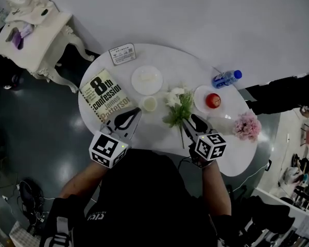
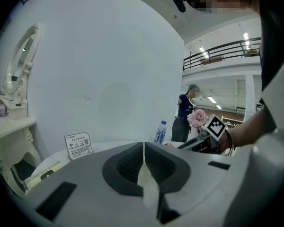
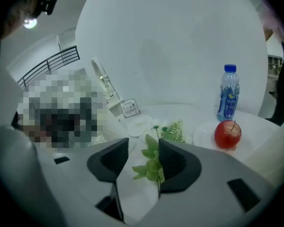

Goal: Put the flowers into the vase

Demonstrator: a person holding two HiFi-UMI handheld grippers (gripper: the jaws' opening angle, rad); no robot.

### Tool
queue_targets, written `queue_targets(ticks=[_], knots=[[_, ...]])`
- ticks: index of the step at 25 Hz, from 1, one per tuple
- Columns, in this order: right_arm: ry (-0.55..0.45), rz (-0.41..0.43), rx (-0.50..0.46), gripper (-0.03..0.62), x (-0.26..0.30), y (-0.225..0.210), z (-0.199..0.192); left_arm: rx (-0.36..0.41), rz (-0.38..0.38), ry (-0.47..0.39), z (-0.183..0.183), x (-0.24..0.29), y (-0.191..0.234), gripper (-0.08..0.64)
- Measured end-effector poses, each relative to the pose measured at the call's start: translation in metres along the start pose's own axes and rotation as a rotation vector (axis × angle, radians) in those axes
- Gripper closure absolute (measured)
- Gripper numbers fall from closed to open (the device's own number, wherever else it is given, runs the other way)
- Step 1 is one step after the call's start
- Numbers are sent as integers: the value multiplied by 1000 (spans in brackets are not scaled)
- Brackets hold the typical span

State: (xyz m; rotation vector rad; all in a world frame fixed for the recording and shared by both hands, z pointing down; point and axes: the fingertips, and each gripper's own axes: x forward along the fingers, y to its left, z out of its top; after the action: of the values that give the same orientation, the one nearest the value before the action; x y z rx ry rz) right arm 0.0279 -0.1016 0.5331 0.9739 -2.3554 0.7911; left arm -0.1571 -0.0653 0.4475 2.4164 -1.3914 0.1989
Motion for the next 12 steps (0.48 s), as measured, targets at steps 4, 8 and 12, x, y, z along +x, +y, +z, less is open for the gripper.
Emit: queue_targets(ticks=[4, 8, 12], knots=[[45, 0, 13, 387, 11, -10, -7, -13, 8, -5, -1, 3, 6, 546], [84, -2, 19, 370, 21, -19, -14, -26, 21, -7, -3, 4, 9, 546], [134, 10, 43, 347, 33, -27, -24, -33, 28, 1, -5, 4, 11, 546]])
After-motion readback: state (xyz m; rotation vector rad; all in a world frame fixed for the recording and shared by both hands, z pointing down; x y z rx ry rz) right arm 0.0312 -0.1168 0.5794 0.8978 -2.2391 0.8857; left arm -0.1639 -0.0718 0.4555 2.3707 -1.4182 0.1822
